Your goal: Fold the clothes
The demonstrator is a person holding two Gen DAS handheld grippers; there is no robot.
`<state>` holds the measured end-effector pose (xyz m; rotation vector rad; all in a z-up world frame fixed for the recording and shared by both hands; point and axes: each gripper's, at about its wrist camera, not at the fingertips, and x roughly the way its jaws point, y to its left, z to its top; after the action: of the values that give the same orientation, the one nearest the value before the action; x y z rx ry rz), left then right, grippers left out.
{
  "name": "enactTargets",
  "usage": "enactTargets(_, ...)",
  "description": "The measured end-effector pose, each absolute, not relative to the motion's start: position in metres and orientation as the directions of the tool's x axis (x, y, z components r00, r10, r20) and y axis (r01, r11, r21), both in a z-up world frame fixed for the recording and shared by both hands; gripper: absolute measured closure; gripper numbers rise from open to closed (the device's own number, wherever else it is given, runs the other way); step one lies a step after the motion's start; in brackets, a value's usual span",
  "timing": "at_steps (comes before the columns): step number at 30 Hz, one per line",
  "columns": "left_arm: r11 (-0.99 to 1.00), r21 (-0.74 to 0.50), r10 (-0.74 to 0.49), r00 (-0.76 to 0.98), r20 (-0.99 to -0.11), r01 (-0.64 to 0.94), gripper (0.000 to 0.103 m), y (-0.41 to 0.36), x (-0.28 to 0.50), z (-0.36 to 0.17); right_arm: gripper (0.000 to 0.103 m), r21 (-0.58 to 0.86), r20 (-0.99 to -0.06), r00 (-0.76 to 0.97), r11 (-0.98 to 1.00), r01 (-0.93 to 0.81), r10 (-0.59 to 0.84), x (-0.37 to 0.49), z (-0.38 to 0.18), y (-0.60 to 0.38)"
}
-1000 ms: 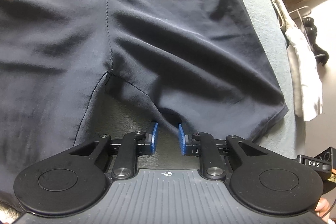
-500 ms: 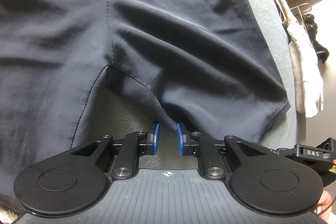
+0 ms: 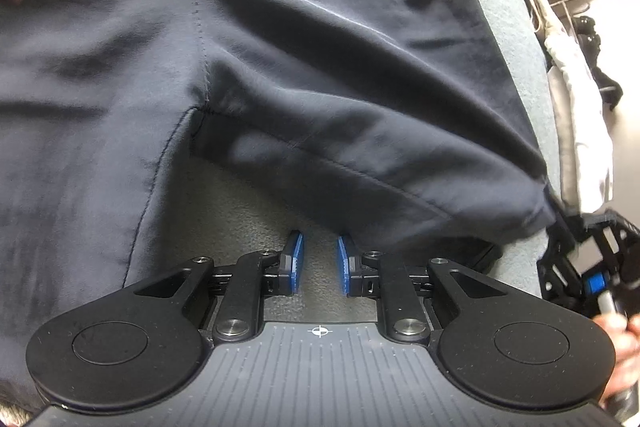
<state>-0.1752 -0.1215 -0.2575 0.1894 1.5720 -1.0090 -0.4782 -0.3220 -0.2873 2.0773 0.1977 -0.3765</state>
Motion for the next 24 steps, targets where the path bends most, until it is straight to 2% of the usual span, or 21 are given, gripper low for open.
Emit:
enactTargets(3,0.61,-0.489,-0.4,-0.29,-0.869,0.624,0.086,-0.123,-0.175,-0.258,0.097,0.793,-0.352,0.932,-0.558,0.245,-0.091,-0.484,-0.299,-0.325)
enactTargets(7,0.609,-0.49,-0.402,-0.291,-0.869,0.624,0.086,-0.123,-0.173,-0.258,0.077,0.828,-0.458,0.888,-0.383,0.41,-0.04,-0.48,-0.282,-0.331)
enactTargets(8,0.61,-0.492,-0.402,-0.292,-0.868,0.622,0.086,-0.123,-0.173,-0.258,0.076,0.832,-0.488,0.873,-0.306,0.462,-0.009,-0.477,-0.274,-0.332)
enactTargets(12,0.608,-0.494,-0.403,-0.294,-0.867,0.622,0.086,-0.124,-0.173,-0.258,0.075,0.766,-0.642,0.761,0.079,0.638,0.093,-0.454,-0.245,-0.328)
enactTargets(16,0.611,-0.494,-0.402,-0.296,-0.867,0.618,0.086,-0.122,-0.175,-0.257,0.075,0.663,-0.733,0.666,0.365,0.654,0.138,-0.411,-0.233,-0.319)
enactTargets(19,0.609,-0.512,-0.402,-0.321,-0.858,0.606,0.086,-0.118,-0.175,-0.255,0.075,0.586,-0.786,0.595,0.504,0.634,0.167,-0.384,-0.234,-0.308)
enactTargets(22,0.606,-0.526,-0.412,-0.331,-0.849,0.597,0.086,-0.113,-0.175,-0.252,0.076,0.533,-0.822,0.546,0.56,0.634,0.163,-0.373,-0.241,-0.3)
enactTargets(24,0.603,-0.539,-0.423,-0.337,-0.841,0.588,0.086,-0.109,-0.174,-0.249,0.083,0.525,-0.824,0.547,0.564,0.637,0.15,-0.392,-0.239,-0.298)
